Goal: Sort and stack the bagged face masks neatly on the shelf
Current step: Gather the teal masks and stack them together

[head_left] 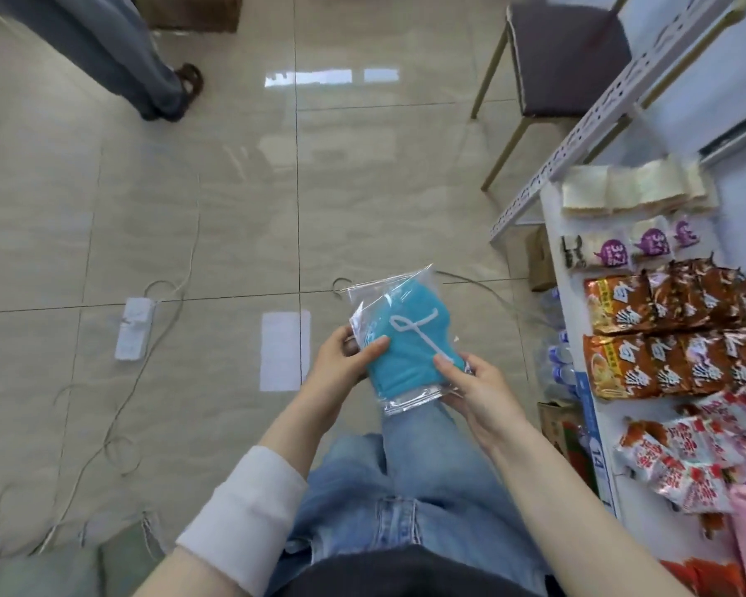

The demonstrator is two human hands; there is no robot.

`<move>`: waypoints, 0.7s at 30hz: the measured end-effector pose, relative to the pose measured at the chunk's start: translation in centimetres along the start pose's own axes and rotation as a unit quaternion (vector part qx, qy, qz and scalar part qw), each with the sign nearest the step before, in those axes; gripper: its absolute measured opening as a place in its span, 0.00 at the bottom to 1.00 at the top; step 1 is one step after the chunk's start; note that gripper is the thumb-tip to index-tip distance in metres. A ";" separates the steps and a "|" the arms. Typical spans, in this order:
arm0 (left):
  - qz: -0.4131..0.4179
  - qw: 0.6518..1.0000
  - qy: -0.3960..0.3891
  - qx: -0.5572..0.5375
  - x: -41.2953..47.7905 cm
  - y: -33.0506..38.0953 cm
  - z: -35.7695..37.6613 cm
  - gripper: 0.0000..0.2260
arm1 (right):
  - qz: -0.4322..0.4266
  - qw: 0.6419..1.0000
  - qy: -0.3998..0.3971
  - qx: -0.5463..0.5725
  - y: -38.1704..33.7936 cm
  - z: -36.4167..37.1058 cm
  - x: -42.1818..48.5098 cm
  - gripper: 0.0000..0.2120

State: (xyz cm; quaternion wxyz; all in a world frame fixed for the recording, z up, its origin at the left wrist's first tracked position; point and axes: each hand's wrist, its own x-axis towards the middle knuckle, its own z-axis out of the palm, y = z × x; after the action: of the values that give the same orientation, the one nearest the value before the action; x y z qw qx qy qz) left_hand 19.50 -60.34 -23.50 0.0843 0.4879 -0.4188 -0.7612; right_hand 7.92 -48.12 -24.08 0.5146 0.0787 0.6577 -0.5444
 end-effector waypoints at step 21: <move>0.243 0.950 -0.185 0.059 15.8 29.5 22.2 0.08 | -0.267 0.953 0.138 0.050 -33.9 -6.4 7.0 0.12</move>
State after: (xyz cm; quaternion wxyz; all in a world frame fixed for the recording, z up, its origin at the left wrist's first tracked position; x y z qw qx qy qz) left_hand -14.87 -75.20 -9.00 0.1591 0.2259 -0.5771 -0.7685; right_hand -21.57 -59.58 -8.63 0.2505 -0.0001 0.6911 -0.6780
